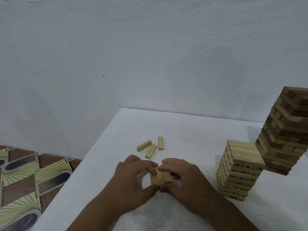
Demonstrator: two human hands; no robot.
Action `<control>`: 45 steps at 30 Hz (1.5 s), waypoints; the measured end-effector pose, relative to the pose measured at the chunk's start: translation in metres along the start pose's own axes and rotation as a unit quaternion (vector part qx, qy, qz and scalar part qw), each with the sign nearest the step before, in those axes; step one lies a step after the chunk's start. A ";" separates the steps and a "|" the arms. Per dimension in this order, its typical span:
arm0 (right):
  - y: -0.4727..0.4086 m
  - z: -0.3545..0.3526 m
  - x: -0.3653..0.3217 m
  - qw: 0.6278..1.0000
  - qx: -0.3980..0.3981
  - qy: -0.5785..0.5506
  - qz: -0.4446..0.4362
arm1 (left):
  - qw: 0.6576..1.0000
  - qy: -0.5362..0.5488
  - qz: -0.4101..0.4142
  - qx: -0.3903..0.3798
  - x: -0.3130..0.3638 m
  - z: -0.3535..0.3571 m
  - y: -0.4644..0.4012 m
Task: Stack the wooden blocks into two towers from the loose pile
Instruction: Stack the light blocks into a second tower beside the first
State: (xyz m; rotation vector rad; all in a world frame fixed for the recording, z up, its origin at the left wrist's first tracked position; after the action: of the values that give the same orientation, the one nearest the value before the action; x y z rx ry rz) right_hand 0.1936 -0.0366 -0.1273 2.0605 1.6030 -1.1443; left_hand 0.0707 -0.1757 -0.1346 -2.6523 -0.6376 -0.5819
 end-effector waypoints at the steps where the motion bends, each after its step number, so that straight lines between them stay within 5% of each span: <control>1: 0.000 0.000 -0.001 1.000 0.005 -0.005 -0.006 | 1.000 0.003 0.002 -0.001 0.001 0.000 0.000; 19: 0.004 -0.018 -0.021 0.998 -0.045 -0.041 0.027 | 0.993 0.104 -0.048 0.004 0.015 -0.012 0.001; 31: 0.016 -0.101 -0.085 0.995 0.066 0.059 -0.034 | 0.983 0.150 0.080 0.070 0.085 -0.084 -0.022; 45: 0.058 -0.194 -0.062 0.991 0.081 0.063 0.090 | 0.980 0.153 0.124 -0.016 0.169 -0.047 -0.076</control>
State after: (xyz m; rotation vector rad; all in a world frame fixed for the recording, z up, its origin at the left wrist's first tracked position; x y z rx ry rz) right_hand 0.3212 0.0275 0.0294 2.3712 1.3825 -1.1336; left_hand 0.1563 -0.0725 0.0017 -2.5406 -0.2072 -0.9049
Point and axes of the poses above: each hand's wrist, its own y-axis away from the middle knuckle, its own z-axis out of the palm, x = y × z, the point moved 2 cm from there along -y, towards the middle knuckle, and after that the axes turned 9 degrees about -y, right-handed, at the moved point
